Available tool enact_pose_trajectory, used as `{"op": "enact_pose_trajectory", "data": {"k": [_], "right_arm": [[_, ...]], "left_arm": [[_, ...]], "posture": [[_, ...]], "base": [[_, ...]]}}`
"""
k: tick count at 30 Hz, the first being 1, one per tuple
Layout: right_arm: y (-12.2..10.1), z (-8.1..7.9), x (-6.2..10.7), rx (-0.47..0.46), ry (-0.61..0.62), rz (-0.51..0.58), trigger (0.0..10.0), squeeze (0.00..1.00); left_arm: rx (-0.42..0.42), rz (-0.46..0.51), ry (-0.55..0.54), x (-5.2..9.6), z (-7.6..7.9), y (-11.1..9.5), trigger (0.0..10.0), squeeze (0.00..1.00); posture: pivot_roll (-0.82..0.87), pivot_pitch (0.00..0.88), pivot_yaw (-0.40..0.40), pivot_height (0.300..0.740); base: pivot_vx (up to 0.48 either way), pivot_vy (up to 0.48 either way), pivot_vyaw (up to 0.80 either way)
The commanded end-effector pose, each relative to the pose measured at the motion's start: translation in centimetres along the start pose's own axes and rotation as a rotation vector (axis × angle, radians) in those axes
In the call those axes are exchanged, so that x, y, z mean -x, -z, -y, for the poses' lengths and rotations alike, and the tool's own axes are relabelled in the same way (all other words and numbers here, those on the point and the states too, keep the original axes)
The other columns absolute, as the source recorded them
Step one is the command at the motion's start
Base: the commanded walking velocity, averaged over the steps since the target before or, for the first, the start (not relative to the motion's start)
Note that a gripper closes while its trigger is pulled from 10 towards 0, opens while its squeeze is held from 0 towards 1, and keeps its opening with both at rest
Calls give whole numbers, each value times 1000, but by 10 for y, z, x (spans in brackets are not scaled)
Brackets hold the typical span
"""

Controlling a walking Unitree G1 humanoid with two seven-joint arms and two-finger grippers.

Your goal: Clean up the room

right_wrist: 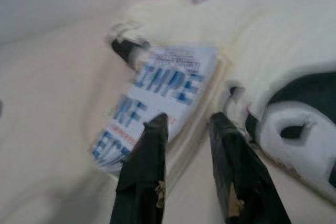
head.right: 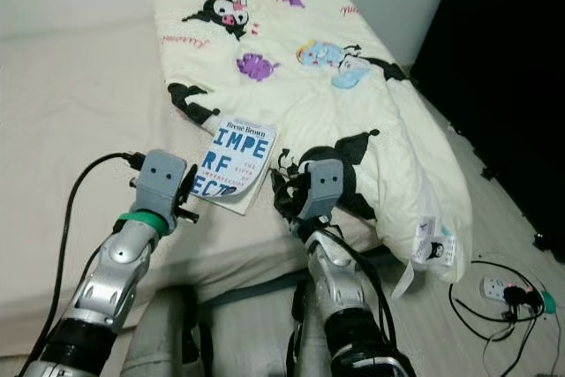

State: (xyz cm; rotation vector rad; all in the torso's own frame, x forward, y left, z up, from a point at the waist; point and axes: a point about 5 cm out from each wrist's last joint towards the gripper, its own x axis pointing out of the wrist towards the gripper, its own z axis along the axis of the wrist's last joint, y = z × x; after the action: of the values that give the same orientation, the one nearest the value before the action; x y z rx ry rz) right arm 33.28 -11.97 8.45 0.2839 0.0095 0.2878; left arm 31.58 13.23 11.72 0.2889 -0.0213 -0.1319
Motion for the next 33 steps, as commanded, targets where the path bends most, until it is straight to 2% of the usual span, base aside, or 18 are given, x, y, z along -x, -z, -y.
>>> {"op": "enact_pose_trajectory", "data": {"k": [1, 2, 8, 9, 10, 11, 12, 19, 23, 28, 33], "right_arm": [[6, 10, -2, -91, 78, -41, 10000, 455], [3, 11, -5, -116, 81, -40, 10000, 1000], [-7, 11, -15, -177, 60, -37, 10000, 1000], [-9, 10, -18, -197, 39, -42, 10000, 1000], [-11, 8, -22, -214, 19, -51, 10000, 576], [-12, 7, -24, -226, 5, -58, 10000, 576], [-13, 7, -26, -249, -3, -67, 10000, 0], [-11, 10, -28, -314, -20, -102, 10000, 0], [-5, 18, -23, -327, -1, -126, 10000, 0], [-3, 20, -20, -326, -24, -140, 10000, 0], [-12, 18, -24, -323, -103, -117, 10000, 0]], "left_arm": [[-12, -14, -30, 5, -10, 0, 10000, 24], [-13, -5, -35, 8, -15, -4, 10000, 8], [-19, 20, -48, 18, -26, -16, 10000, 0], [-23, 32, -59, 22, -31, -21, 10000, 0], [-25, 46, -78, 26, -37, -28, 10000, 0], [-26, 55, -90, 28, -41, -32, 10000, 0], [-26, 70, -104, 31, -46, -39, 10000, 0], [-23, 104, -126, 43, -55, -63, 10000, 0], [-13, 120, -124, 50, -56, -76, 10000, 0], [-8, 117, -124, 55, -58, -84, 10000, 0], [0, 106, -129, 62, -59, -89, 10000, 0]], "posture": [[47, 216, 65, 607], [60, 243, 69, 607], [85, 284, 74, 607], [112, 323, 76, 607], [124, 341, 77, 607], [124, 341, 77, 607], [144, 369, 78, 607], [179, 418, 84, 607], [199, 447, 95, 607], [208, 461, 102, 607], [225, 480, 106, 607]], "base": [[0, 0, 0], [0, 0, 0], [0, 0, 0], [0, 0, 0], [0, 0, 0], [0, 0, 0], [0, 0, 0], [0, 0, 0], [0, 0, 0], [0, 0, 0], [0, 0, 0]]}}
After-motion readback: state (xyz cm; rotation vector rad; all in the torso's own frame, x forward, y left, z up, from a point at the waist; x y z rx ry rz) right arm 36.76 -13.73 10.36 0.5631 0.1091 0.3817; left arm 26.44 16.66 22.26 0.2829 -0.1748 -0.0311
